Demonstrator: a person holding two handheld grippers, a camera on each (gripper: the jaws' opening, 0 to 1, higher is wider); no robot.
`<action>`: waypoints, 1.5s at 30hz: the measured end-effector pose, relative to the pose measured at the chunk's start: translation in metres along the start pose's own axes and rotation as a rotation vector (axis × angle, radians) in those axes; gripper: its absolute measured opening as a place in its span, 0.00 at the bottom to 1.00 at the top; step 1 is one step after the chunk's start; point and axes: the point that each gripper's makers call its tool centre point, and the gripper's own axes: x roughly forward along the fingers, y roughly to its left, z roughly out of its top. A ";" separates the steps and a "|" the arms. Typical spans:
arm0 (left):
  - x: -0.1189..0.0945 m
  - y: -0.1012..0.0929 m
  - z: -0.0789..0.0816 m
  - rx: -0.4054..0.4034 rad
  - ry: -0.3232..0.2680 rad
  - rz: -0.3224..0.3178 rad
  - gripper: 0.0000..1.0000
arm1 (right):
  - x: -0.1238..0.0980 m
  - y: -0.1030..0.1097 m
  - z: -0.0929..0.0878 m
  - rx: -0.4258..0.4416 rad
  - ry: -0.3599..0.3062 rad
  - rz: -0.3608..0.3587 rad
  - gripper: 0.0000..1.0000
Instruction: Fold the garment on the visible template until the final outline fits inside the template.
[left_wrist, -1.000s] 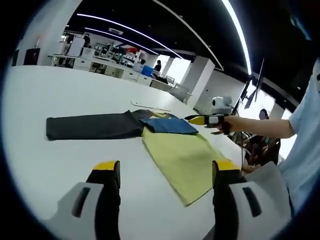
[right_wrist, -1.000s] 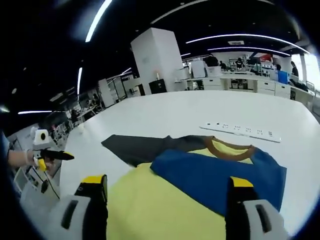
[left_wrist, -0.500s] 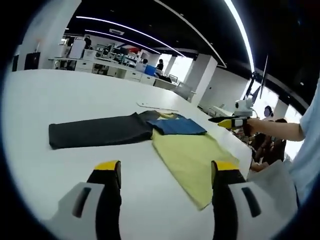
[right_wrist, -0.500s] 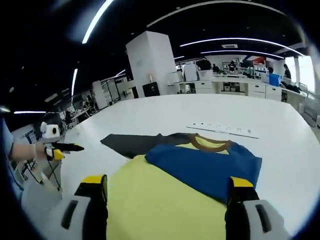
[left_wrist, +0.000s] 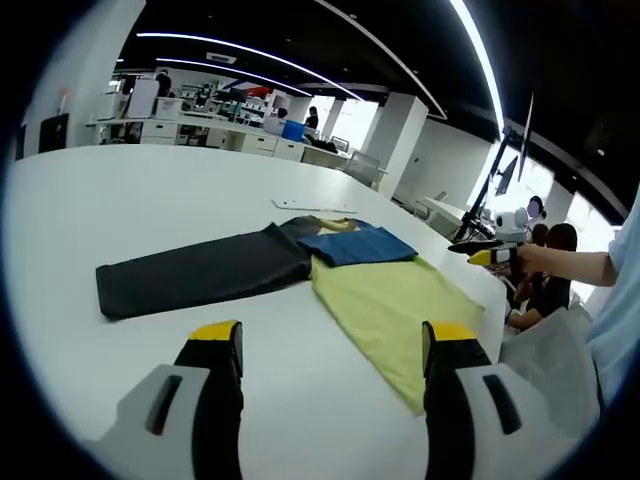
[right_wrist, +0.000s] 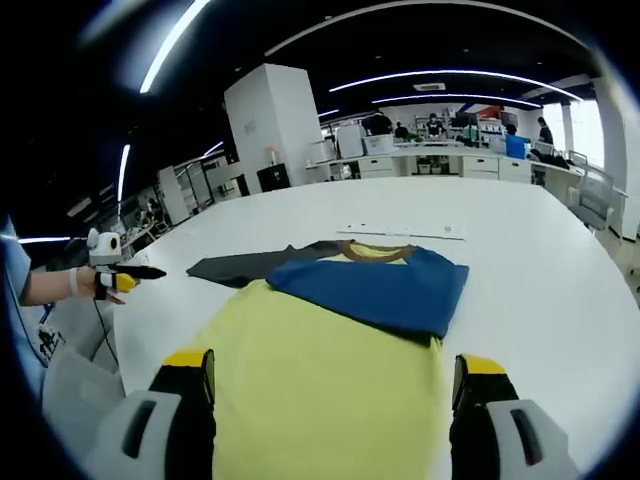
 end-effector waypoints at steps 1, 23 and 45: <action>0.000 0.002 0.000 0.001 0.003 0.002 0.70 | -0.001 0.000 -0.001 0.002 0.000 -0.002 1.00; -0.016 0.121 0.010 -0.063 -0.040 0.322 0.59 | -0.043 -0.012 -0.028 0.124 -0.048 -0.078 1.00; -0.021 0.198 -0.015 -0.282 0.012 0.540 0.38 | -0.047 -0.015 -0.026 0.138 -0.034 -0.095 1.00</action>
